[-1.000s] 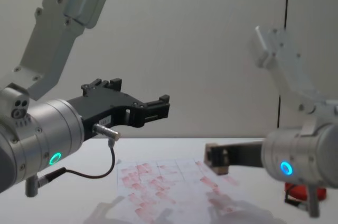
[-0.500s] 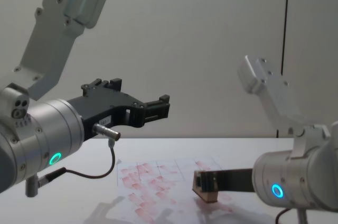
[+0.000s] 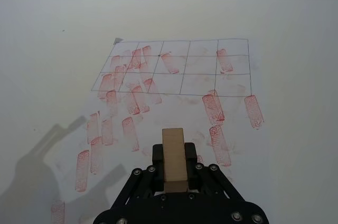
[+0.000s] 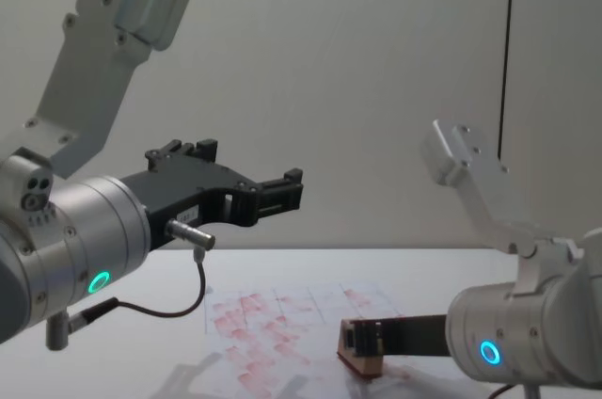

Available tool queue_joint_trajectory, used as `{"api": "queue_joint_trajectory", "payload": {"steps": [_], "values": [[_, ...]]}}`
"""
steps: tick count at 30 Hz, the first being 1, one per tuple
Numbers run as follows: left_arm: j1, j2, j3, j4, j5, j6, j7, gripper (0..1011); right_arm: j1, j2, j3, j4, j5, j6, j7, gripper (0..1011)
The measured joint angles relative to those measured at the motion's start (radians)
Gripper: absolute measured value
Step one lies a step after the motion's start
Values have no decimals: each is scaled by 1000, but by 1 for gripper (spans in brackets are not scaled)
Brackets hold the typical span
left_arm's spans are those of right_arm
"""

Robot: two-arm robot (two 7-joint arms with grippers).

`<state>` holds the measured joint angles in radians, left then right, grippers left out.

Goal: Use the one hand to pick up the stamp and affix it onto the A4 paper.

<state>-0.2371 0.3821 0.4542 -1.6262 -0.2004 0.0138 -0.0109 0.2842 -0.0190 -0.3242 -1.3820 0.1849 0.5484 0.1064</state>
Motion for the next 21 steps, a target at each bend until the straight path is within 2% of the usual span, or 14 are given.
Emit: {"api": "queue_joint_trajectory", "payload": {"steps": [21], "values": [[0,0,0,0,0,0,0,993,37,-18,-10,71,-33,20,39,216]]}}
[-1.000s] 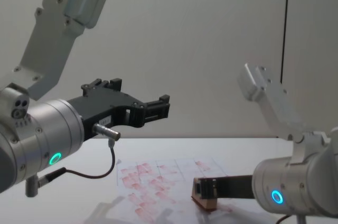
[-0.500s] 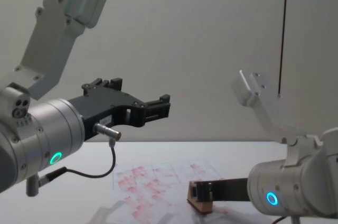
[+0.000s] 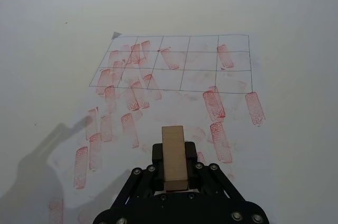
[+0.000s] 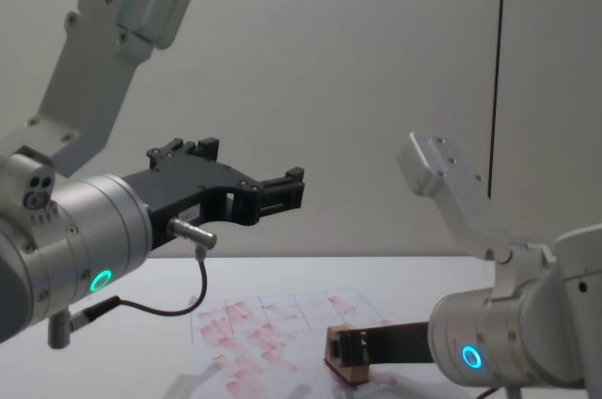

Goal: Use the one hand to pick up the stamp and affix it onto the A4 paper.

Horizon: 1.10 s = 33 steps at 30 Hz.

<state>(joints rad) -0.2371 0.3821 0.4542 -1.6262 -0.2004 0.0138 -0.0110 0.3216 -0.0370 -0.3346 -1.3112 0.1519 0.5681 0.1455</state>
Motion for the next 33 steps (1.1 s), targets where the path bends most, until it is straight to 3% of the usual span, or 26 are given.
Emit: {"api": "queue_joint_trajectory", "payload": {"steps": [12,22,26,33], "values": [[0,0,0,0,0,0,0,993,6,-1,-9,-12,-43,4,7,216],[0,0,0,0,0,0,0,993,10,11,-27,-66,-154,1,32,216],[0,0,0,0,0,0,0,993,17,19,-32,-106,-218,-14,48,216],[0,0,0,0,0,0,0,993,18,35,-30,-165,-277,-32,58,216]]}}
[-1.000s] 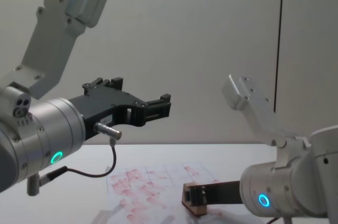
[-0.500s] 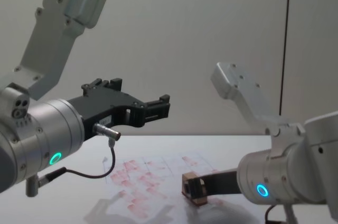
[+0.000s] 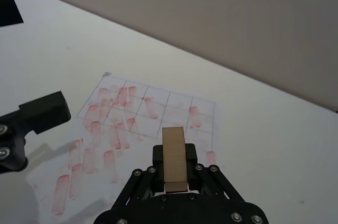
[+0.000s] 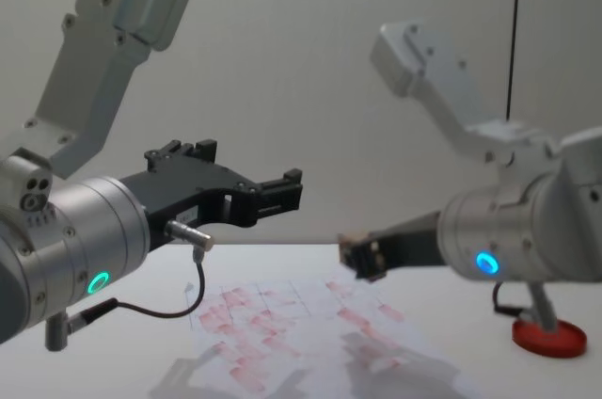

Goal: Use the one hand to pick up the stamp and affix it onto the A4 paper.

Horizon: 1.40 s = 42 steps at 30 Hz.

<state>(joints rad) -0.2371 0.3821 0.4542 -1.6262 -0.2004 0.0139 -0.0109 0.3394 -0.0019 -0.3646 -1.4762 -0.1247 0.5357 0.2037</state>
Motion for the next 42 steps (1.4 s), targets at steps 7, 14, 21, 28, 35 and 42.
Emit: {"api": "queue_joint_trajectory", "payload": {"steps": [7,14,21,28,35,42], "values": [[0,0,0,0,0,0,0,993,-17,22,21,-57,2,-9,-22,216],[0,0,0,0,0,0,0,993,-50,53,53,-112,38,-12,-62,216],[0,0,0,0,0,0,0,993,-86,82,84,-146,82,-12,-99,216],[0,0,0,0,0,0,0,993,-114,102,114,-151,131,-13,-131,216],[0,0,0,0,0,0,0,993,-121,110,136,-119,174,-17,-155,216],[0,0,0,0,0,0,0,993,-107,112,155,-62,200,-24,-167,216]]}}
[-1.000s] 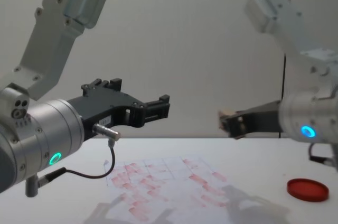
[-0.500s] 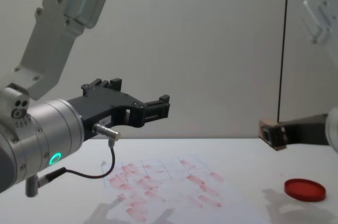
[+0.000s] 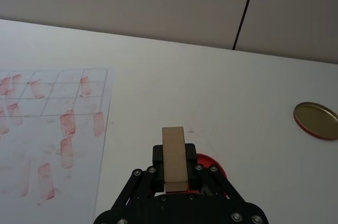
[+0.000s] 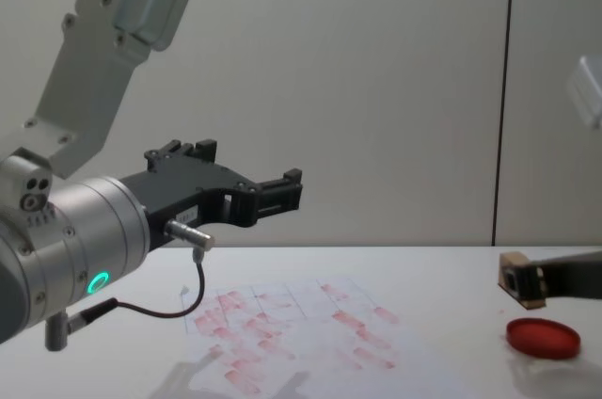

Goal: Use the one hand to pick up the stamp and affix it onto the A4 paper.

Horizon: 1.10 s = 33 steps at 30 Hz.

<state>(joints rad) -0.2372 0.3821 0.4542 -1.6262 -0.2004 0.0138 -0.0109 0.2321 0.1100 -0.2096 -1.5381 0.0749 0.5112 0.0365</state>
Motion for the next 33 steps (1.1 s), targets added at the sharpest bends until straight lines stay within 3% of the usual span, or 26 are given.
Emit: {"api": "queue_joint_trajectory", "payload": {"steps": [12,23,29,33], "values": [[0,0,0,0,0,0,0,993,31,-4,17,86,15,-7,-6,219],[0,0,0,0,0,0,0,993,40,-4,27,110,19,-15,-13,565],[0,0,0,0,0,0,0,993,26,3,36,88,32,-49,-13,782],[0,0,0,0,0,0,0,993,12,10,41,64,38,-80,-7,867]]}}
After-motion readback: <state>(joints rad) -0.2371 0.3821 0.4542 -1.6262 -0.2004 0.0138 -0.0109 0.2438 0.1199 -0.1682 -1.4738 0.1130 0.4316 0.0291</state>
